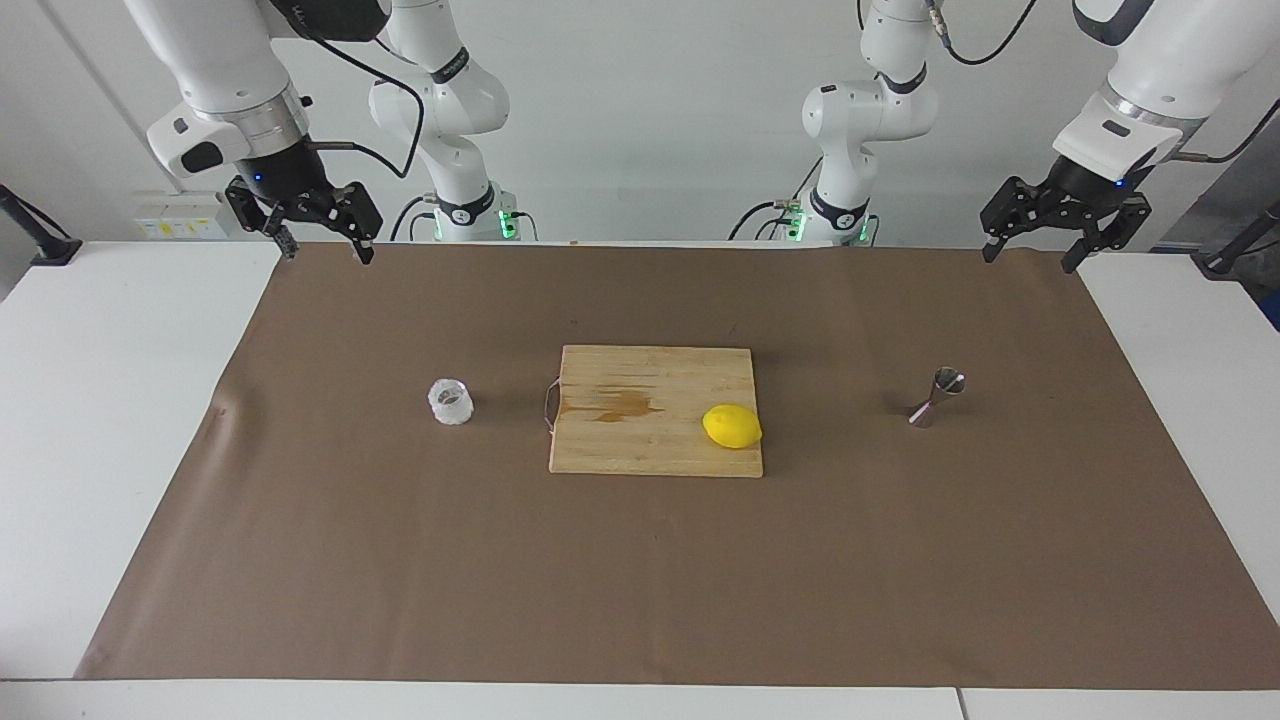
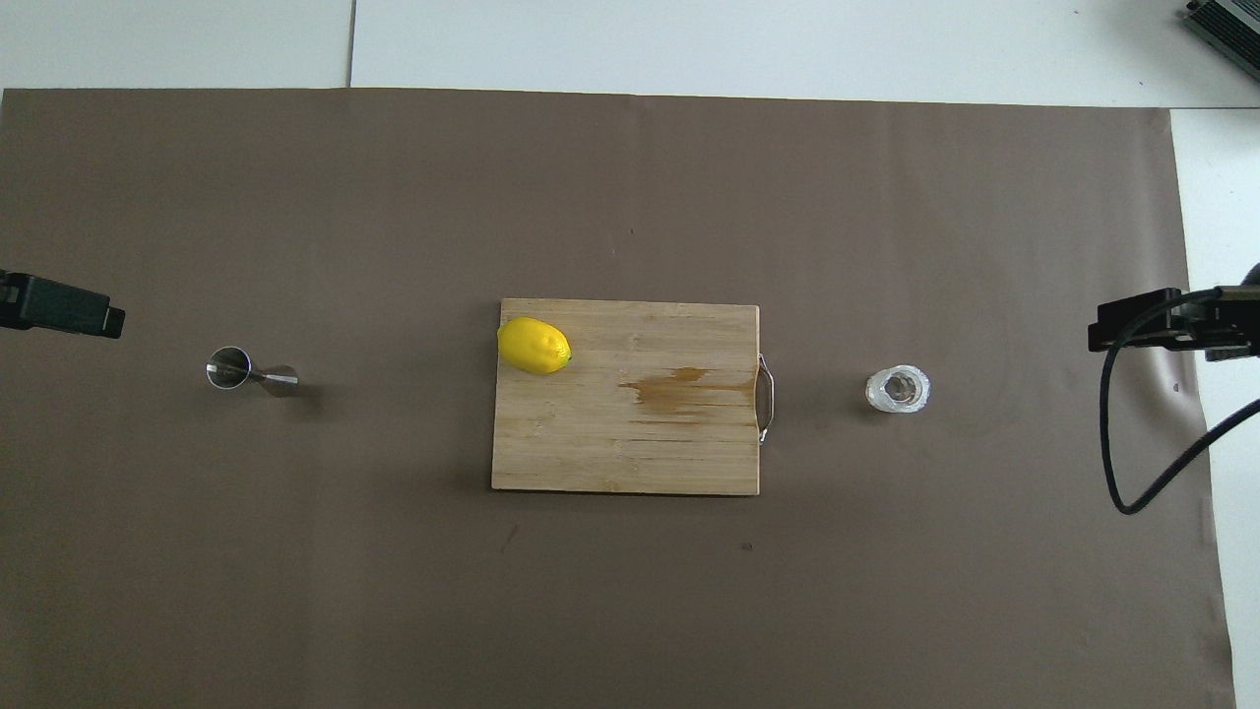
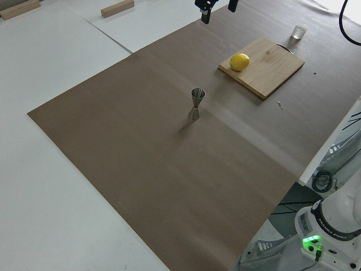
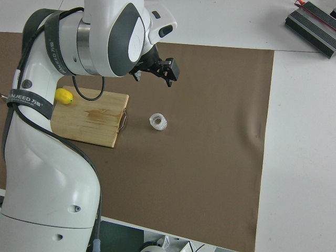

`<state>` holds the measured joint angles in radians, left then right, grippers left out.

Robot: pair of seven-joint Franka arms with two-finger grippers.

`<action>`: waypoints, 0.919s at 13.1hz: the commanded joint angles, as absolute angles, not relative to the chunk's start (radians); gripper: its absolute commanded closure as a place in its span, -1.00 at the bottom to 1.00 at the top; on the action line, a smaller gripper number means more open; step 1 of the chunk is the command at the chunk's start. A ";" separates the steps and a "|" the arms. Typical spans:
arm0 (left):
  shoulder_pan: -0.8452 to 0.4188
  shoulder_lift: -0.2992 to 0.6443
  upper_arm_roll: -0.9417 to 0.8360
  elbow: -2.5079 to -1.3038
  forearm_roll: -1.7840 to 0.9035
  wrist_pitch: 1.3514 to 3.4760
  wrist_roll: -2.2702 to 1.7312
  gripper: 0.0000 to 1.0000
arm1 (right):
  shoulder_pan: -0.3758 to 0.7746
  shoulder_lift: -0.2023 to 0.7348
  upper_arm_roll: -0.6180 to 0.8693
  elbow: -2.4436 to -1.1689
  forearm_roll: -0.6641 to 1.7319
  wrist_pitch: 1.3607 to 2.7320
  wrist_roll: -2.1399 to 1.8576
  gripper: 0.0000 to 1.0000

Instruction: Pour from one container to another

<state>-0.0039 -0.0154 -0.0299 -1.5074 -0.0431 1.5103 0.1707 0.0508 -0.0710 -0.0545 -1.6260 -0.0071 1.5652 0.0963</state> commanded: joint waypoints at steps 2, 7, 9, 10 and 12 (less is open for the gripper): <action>0.003 0.008 -0.029 -1.491 -0.061 1.502 0.169 -1.00 | 0.044 -0.081 -0.052 -1.637 -0.012 1.557 0.089 -1.00; 0.029 0.086 -0.028 -1.491 -0.069 1.508 0.058 -1.00 | 0.044 -0.081 -0.052 -1.637 -0.012 1.557 0.089 -1.00; 0.081 0.127 -0.028 -1.491 -0.110 1.505 0.010 -1.00 | 0.044 -0.081 -0.052 -1.637 -0.012 1.557 0.089 -1.00; 0.112 0.149 -0.028 -1.494 -0.151 1.505 -0.021 -1.00 | 0.044 -0.081 -0.052 -1.637 -0.012 1.557 0.089 -1.00; 0.176 0.189 -0.028 -1.505 -0.216 1.497 -0.052 -1.00 | 0.044 -0.081 -0.052 -1.637 -0.012 1.557 0.089 -1.00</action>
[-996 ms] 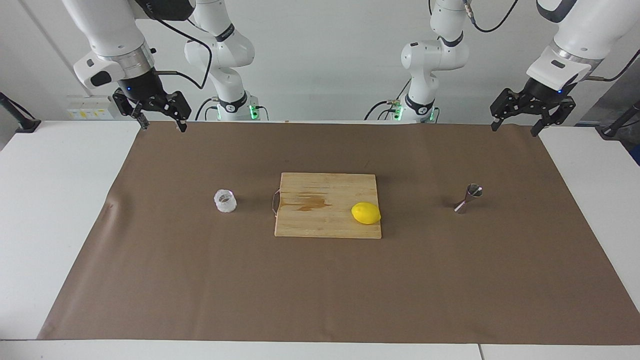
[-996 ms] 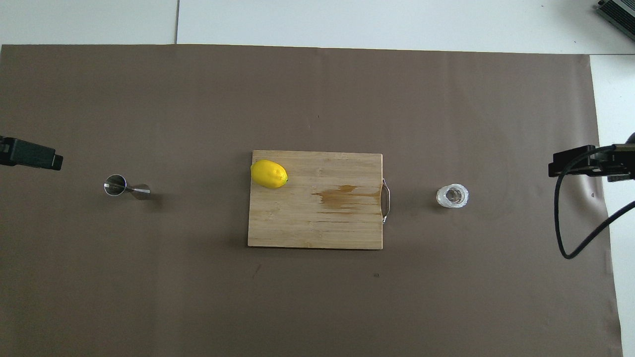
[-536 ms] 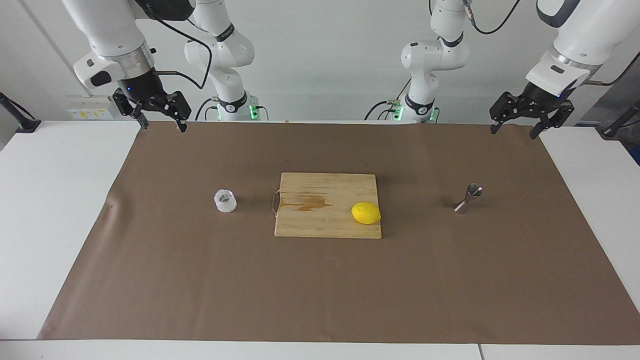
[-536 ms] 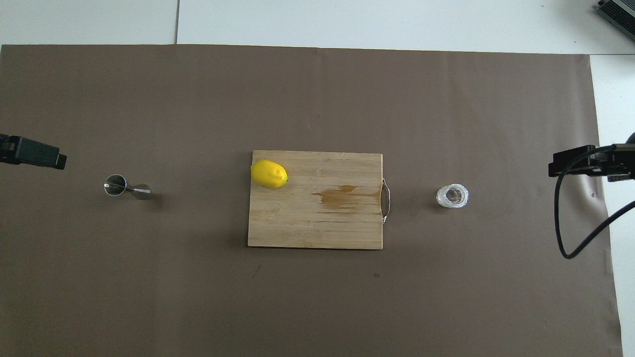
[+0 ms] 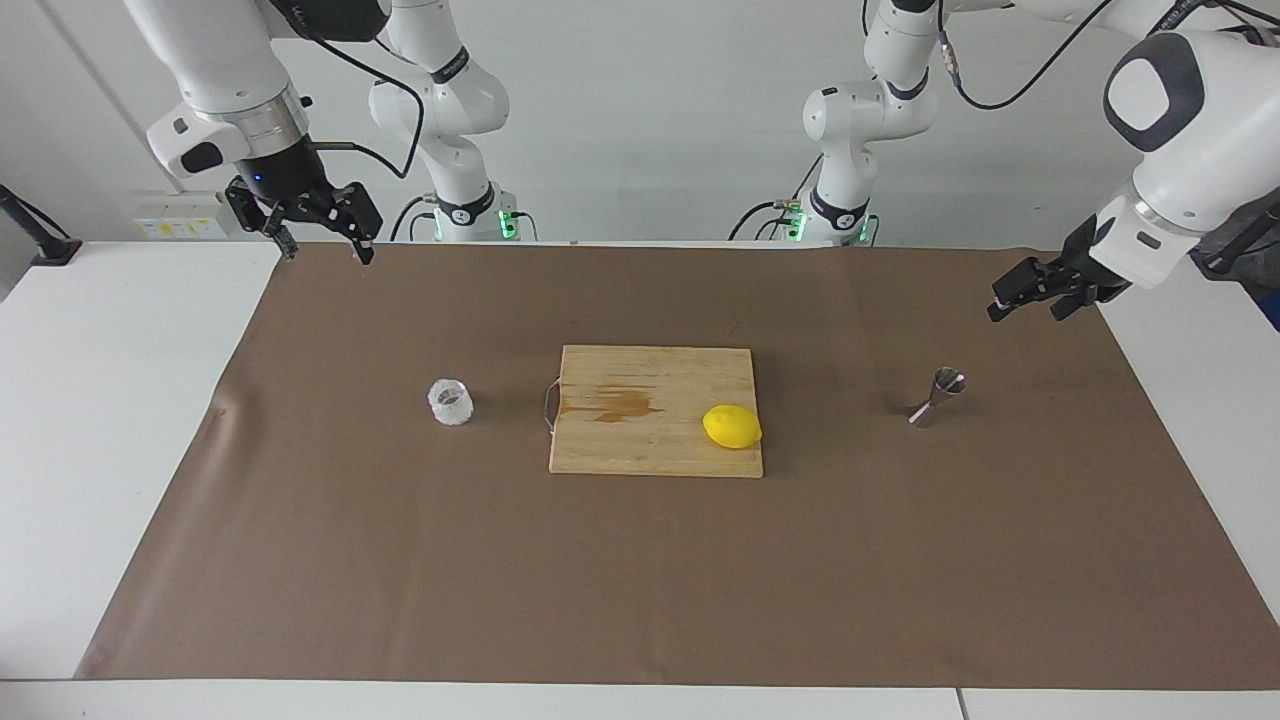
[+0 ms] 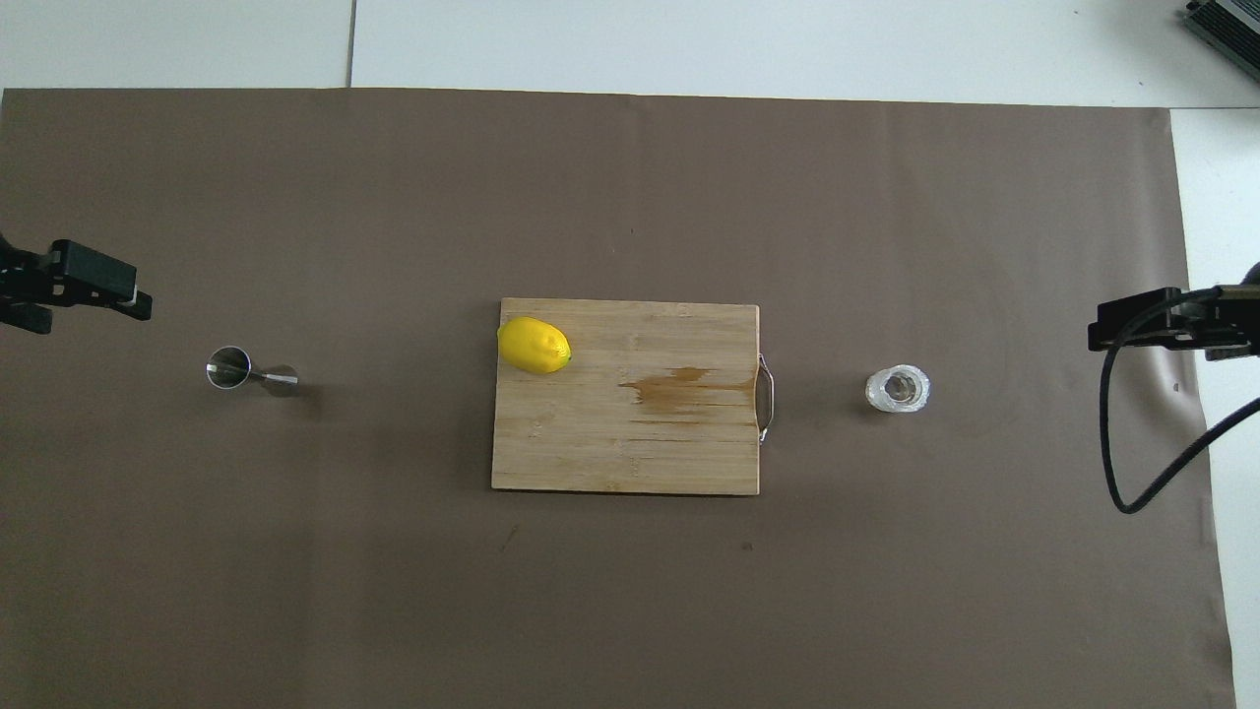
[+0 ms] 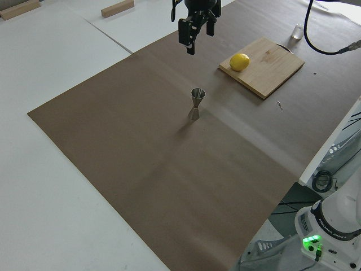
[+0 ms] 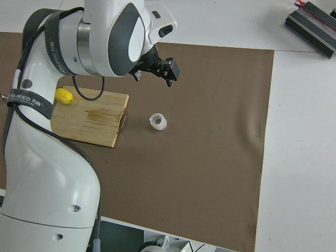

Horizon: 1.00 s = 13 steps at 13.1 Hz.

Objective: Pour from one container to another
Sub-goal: 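Move the open left gripper toward the small metal cup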

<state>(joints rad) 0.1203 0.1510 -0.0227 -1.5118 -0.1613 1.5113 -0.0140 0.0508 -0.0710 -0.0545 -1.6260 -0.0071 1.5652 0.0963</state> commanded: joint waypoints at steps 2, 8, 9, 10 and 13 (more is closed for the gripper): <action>0.231 0.231 -0.028 -1.511 -0.248 1.493 -0.121 -1.00 | 0.044 -0.081 -0.052 -1.637 -0.012 1.557 0.089 -1.00; 0.371 0.334 -0.028 -1.560 -0.408 1.496 -0.359 -1.00 | 0.041 -0.081 -0.048 -1.635 -0.029 1.557 0.094 -1.00; 0.397 0.354 -0.028 -1.569 -0.452 1.497 -0.374 -1.00 | 0.029 -0.083 -0.041 -1.635 -0.031 1.557 0.094 -1.00; 0.422 0.376 -0.028 -1.583 -0.509 1.497 -0.396 -1.00 | 0.020 -0.083 -0.029 -1.632 -0.032 1.555 0.094 -1.00; 0.463 0.403 -0.028 -1.666 -0.656 1.526 -0.503 -1.00 | 0.014 -0.074 -0.015 -1.599 -0.051 1.529 0.095 -1.00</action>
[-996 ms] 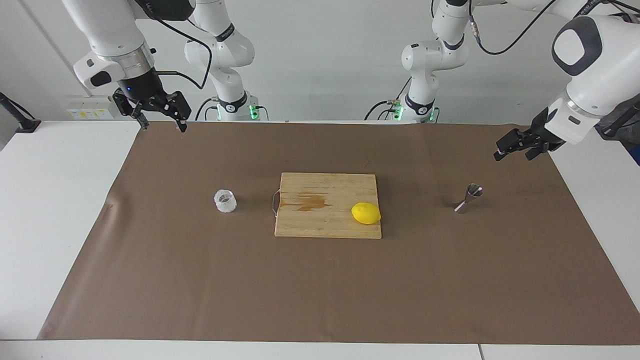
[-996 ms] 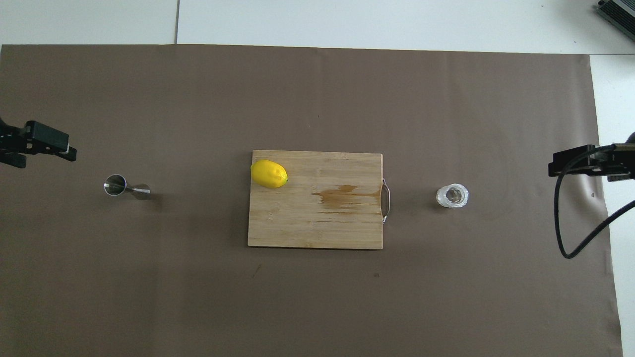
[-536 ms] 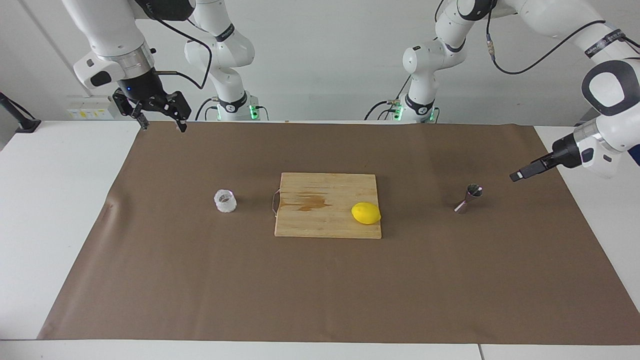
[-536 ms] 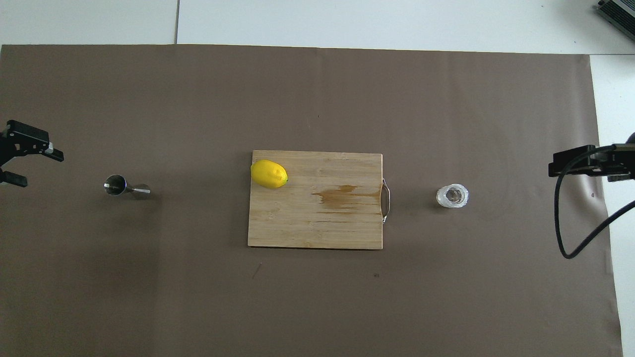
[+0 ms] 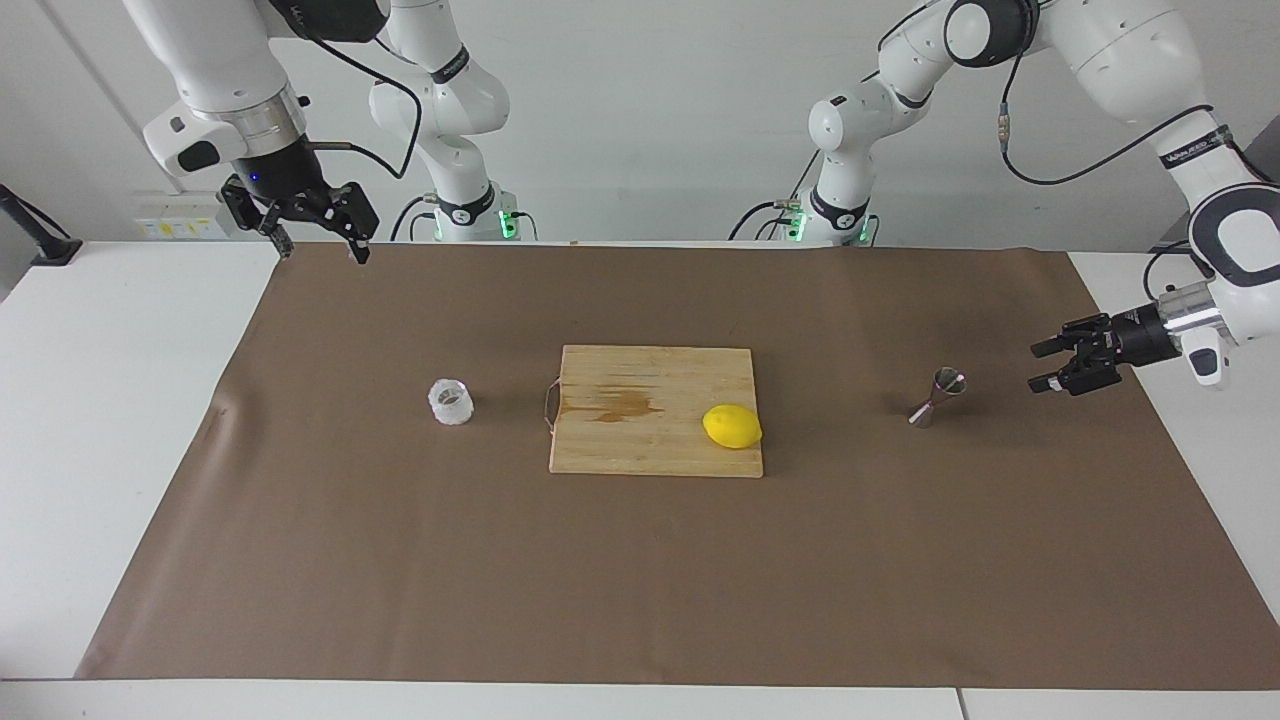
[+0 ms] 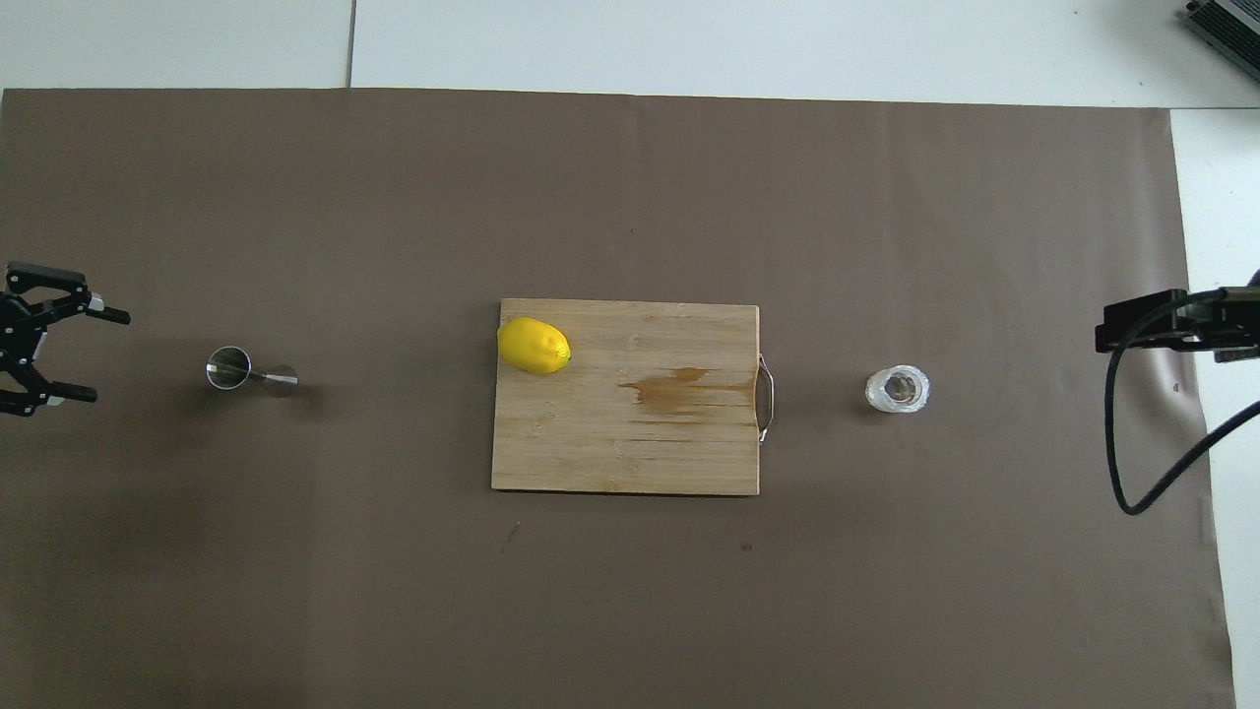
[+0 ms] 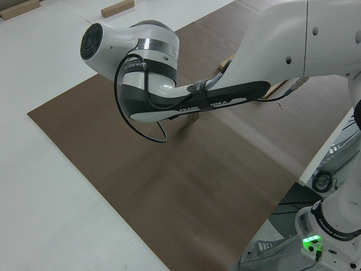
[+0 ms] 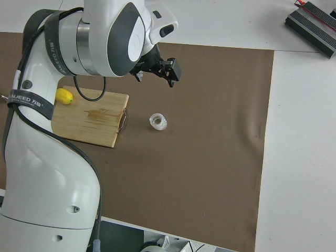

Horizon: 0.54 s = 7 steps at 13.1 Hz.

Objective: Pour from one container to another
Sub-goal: 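Move the open left gripper toward the small metal cup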

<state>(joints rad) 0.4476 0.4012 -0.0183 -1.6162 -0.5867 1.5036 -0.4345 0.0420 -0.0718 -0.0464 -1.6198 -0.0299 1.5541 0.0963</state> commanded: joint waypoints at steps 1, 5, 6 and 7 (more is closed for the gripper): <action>0.466 0.403 -0.028 -1.696 -0.698 1.545 -0.550 -1.00 | 0.011 -0.072 -0.003 -1.597 -0.051 1.534 0.095 -1.00; 0.483 0.405 -0.026 -1.793 -0.831 1.557 -0.647 -1.00 | 0.020 -0.069 -0.002 -1.601 -0.032 1.531 0.095 -1.00; 0.500 0.408 -0.026 -1.813 -0.866 1.557 -0.704 -1.00 | 0.017 -0.069 -0.002 -1.606 -0.031 1.531 0.095 -1.00; 0.496 0.408 -0.026 -1.828 -0.880 1.565 -0.738 -1.00 | 0.017 -0.063 -0.002 -1.605 -0.031 1.535 0.095 -1.00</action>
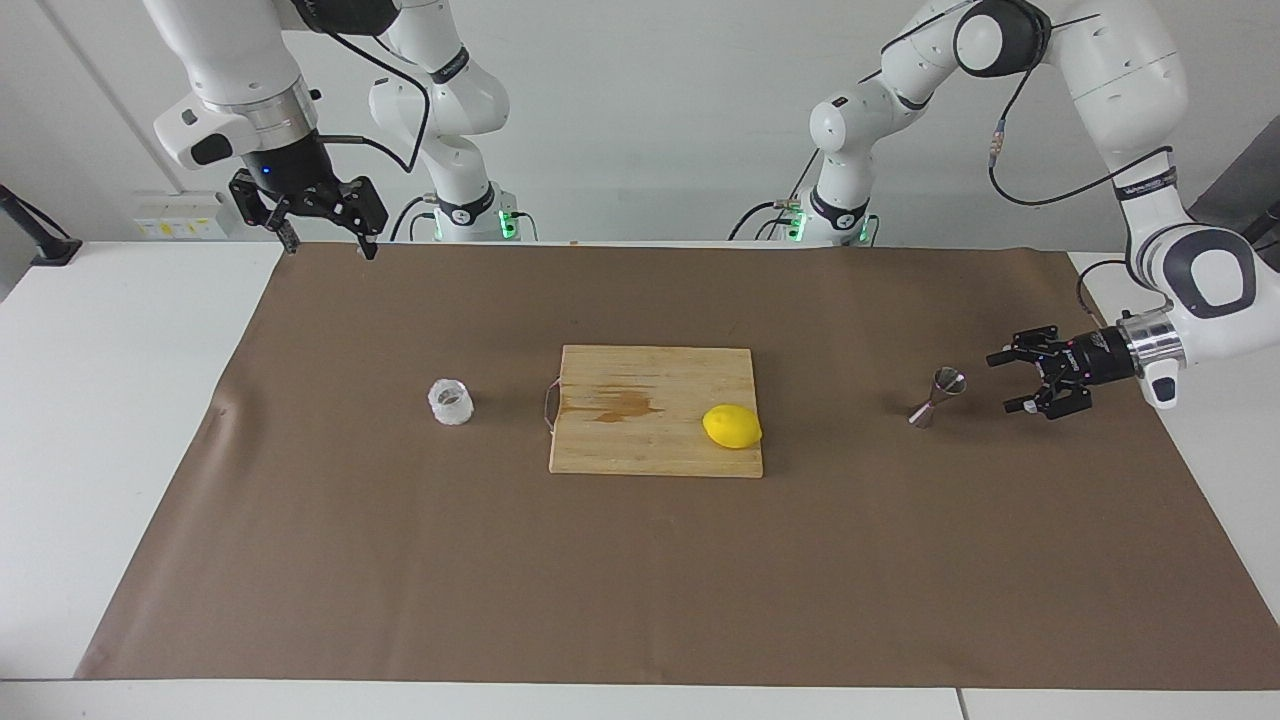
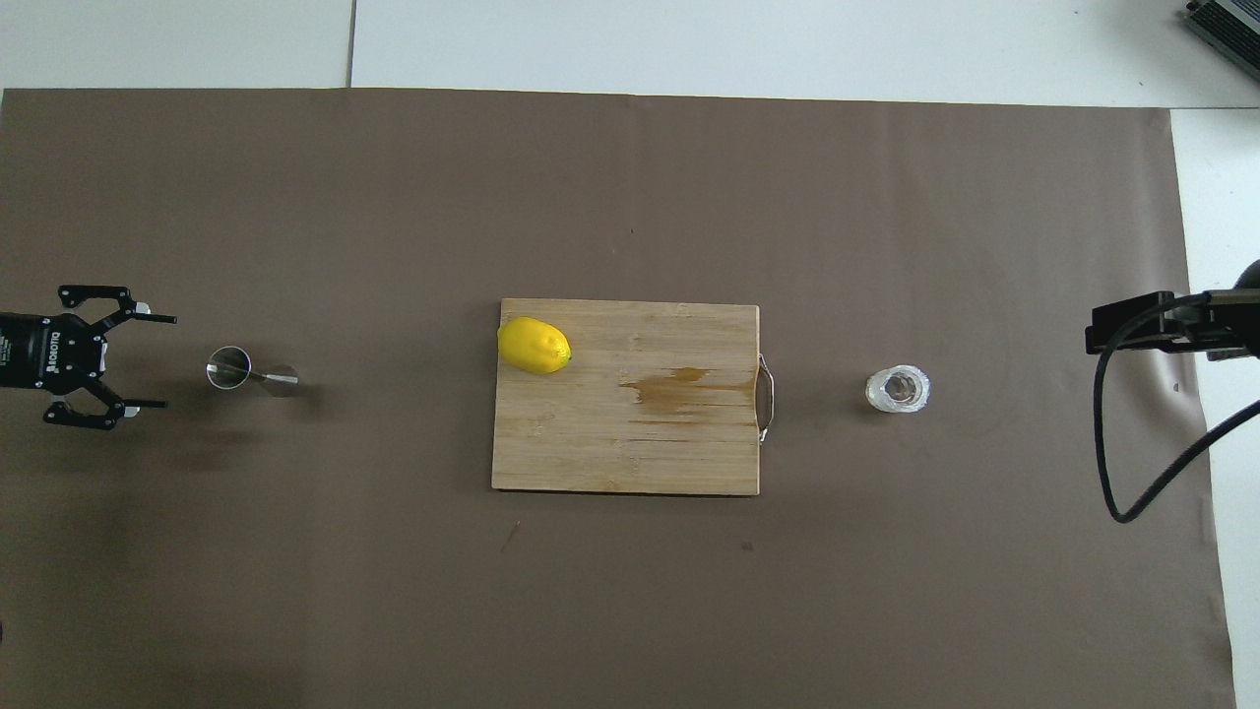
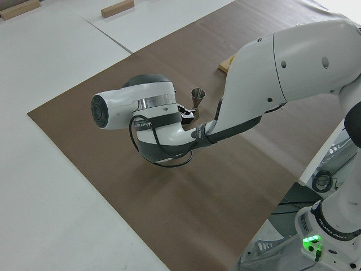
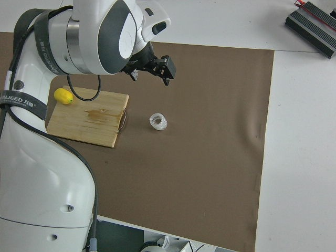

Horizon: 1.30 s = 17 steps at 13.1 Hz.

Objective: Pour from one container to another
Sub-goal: 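Move the open left gripper toward the small metal cup, then close the left gripper around the small metal cup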

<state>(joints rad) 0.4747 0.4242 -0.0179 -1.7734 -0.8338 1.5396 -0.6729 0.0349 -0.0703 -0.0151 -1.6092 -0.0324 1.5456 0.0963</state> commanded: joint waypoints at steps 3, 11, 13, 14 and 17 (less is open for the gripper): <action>0.492 0.420 -0.026 -1.850 -0.891 1.578 -0.788 -1.00 | 0.024 -0.045 -0.009 -1.600 -0.012 1.545 0.097 -1.00; 0.500 0.420 -0.028 -1.939 -0.980 1.549 -0.831 -1.00 | 0.025 -0.051 -0.009 -1.617 -0.017 1.528 0.117 -1.00; 0.500 0.420 -0.028 -1.950 -0.989 1.534 -0.819 -1.00 | 0.021 -0.054 -0.009 -1.623 -0.017 1.528 0.115 -1.00; 0.502 0.419 -0.028 -1.959 -0.989 1.528 -0.792 -1.00 | 0.021 -0.054 -0.009 -1.623 -0.017 1.528 0.115 -1.00; 0.491 0.420 -0.028 -1.967 -1.011 1.523 -0.753 -1.00 | 0.014 -0.054 -0.009 -1.623 -0.017 1.526 0.112 -1.00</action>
<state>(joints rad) 0.4868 0.4288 -0.0237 -1.9444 -0.9843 1.5352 -0.7846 0.0321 -0.0450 -0.0163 -1.6130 -0.0256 1.5345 0.1043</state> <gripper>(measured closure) 0.000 0.000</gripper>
